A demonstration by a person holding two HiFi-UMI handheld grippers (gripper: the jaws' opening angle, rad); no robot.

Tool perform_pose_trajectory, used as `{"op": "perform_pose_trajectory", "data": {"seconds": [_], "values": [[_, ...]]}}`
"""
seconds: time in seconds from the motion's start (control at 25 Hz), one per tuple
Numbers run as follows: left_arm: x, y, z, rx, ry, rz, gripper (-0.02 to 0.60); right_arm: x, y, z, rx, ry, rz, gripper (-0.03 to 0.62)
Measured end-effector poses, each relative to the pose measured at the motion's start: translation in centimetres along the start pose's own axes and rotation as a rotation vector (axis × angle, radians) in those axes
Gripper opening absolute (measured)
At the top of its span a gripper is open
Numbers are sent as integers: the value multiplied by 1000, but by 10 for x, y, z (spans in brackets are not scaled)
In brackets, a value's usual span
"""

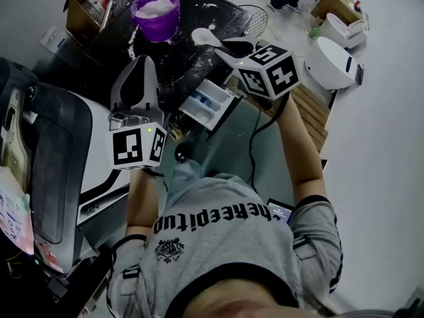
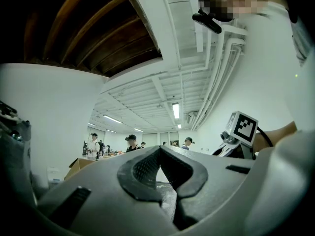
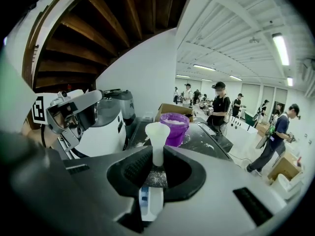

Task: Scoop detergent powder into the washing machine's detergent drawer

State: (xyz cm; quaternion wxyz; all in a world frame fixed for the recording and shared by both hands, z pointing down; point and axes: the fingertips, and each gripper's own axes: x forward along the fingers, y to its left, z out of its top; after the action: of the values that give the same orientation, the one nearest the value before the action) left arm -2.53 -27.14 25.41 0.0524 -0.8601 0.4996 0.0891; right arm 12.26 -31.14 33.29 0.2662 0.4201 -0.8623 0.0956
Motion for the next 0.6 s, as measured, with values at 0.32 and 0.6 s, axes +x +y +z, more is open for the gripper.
{"op": "perform_pose_trajectory", "data": {"seconds": [0.32, 0.6], "values": [[-26, -25, 3, 4, 2, 6, 3, -26, 18, -33, 7, 10, -5, 63], [-47, -42, 3, 5, 7, 10, 3, -40, 34, -60, 17, 10, -5, 63]]}}
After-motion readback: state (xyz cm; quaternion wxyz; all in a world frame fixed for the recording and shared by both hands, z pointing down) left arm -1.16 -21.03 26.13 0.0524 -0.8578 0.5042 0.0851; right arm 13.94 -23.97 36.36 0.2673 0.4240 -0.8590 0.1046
